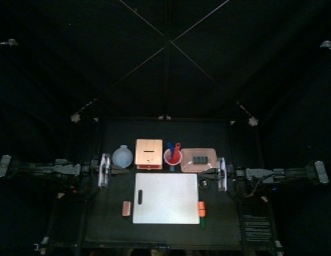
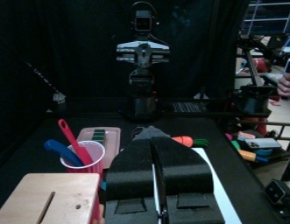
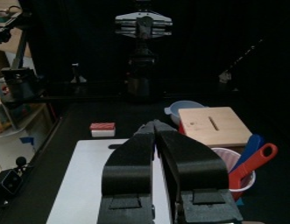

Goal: Place sushi on board then cut the sushi with the knife then place the pieces on the plate
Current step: Place the sushi on the board

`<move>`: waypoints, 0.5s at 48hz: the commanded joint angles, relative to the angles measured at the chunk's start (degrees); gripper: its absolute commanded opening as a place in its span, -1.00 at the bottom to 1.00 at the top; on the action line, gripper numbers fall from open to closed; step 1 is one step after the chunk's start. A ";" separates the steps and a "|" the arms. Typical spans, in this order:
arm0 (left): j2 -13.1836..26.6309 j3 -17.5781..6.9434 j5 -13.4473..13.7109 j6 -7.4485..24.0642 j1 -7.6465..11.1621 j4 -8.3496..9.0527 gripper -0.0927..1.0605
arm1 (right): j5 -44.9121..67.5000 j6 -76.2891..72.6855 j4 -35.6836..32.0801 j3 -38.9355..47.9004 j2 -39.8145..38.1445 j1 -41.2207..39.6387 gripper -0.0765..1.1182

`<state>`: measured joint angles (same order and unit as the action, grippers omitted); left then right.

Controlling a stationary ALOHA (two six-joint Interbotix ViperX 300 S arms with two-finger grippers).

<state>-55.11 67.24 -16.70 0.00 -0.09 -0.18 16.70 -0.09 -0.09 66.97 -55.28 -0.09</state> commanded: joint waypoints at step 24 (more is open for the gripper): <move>7.12 -0.79 -3.16 -0.09 0.00 0.00 -0.87 | -20.83 -1.41 3.43 -5.45 9.32 -12.83 -0.66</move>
<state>-49.39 67.32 -19.42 0.00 -0.09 -0.18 -0.09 -1.67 3.16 64.42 -47.29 -10.37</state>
